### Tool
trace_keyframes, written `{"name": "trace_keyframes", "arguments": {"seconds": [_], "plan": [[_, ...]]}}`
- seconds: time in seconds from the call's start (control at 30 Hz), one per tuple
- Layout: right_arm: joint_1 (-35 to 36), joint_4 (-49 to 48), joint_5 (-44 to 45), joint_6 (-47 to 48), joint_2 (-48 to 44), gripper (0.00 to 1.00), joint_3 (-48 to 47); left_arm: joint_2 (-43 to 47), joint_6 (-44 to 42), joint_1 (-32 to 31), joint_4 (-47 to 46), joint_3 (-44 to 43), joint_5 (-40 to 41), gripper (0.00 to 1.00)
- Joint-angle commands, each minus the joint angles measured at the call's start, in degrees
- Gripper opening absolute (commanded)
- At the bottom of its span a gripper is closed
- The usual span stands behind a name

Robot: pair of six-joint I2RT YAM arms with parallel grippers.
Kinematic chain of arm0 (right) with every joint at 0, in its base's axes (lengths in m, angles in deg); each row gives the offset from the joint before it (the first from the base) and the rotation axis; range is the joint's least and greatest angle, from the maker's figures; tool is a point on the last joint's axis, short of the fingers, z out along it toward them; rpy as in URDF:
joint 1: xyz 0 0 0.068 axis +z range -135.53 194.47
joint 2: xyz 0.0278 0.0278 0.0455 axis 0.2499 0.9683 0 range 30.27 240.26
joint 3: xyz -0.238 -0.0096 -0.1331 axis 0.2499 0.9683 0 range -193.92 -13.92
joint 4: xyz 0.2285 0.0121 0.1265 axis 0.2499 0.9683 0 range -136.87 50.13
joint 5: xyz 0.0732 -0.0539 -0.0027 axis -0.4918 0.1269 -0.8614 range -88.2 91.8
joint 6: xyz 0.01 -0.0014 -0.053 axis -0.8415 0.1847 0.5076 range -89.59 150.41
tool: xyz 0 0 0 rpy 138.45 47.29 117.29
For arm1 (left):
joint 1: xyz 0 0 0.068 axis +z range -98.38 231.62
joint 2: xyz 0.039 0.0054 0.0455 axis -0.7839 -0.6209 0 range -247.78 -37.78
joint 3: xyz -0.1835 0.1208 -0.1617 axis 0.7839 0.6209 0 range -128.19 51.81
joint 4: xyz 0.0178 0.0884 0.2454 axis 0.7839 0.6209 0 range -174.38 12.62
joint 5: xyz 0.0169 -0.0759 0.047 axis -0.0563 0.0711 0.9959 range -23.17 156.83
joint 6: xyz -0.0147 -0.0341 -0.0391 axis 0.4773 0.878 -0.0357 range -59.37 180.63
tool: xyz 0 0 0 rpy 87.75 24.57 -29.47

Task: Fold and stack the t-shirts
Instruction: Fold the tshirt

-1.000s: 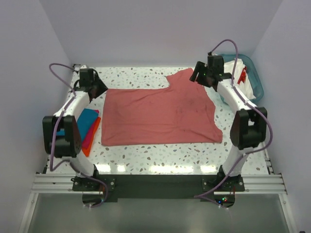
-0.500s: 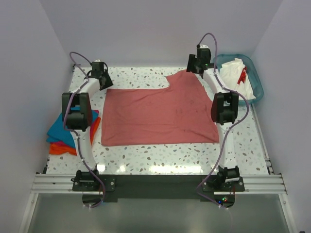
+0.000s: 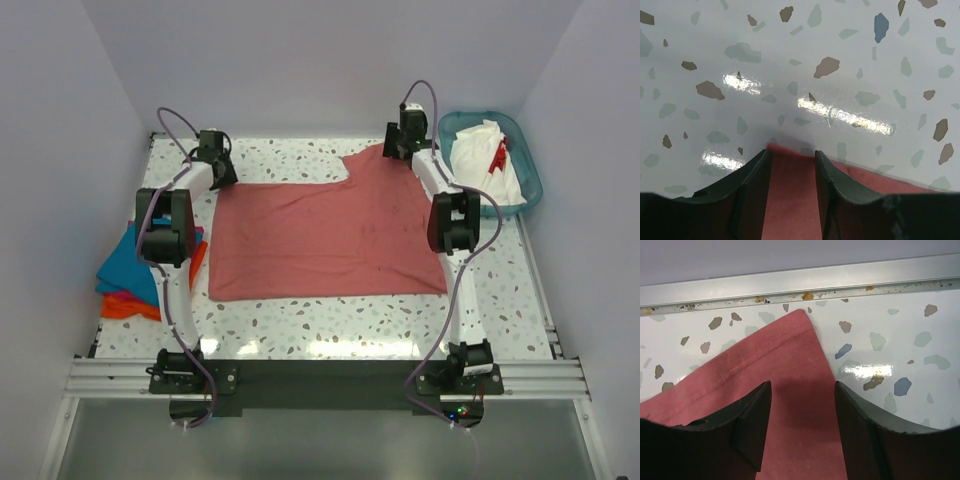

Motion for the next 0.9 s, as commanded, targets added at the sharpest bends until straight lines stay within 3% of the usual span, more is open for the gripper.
{"name": "trace_keyframes", "arguments": {"seconds": [0.0, 0.27, 0.37, 0.57, 0.63, 0.77, 0.87], "plan": [[0.07, -3.77, 1.45, 0.55, 1.46, 0.56, -3.71, -0.39, -1.71, -0.33, 0.81, -1.47, 2.08, 0.45], [0.07, -4.48, 1.19, 1.25, 4.62, 0.52, -5.29, -1.26, -1.10, -0.59, 0.72, -1.47, 1.90, 0.44], [0.25, -3.86, 1.02, 1.43, 5.51, 0.45, -6.87, -1.53, -0.75, -0.59, 0.72, -1.21, 2.17, 0.41], [0.34, -5.00, 0.75, 0.99, 4.72, 0.24, -5.38, -1.36, -0.40, -0.59, 0.54, -1.30, 2.17, 0.25], [0.34, -5.79, 1.01, 0.90, 4.45, 0.12, -4.60, -1.09, -0.40, -0.59, 0.19, -1.38, 2.08, 0.18], [0.34, -7.38, 1.02, 0.55, 3.05, 0.01, -3.80, -0.13, -0.40, -0.59, -0.69, -1.73, 1.73, 0.02], [0.34, -8.43, 1.80, 0.55, 1.64, 0.00, -3.71, 0.31, -0.31, -0.59, -1.22, -2.44, 1.38, 0.00]]}}
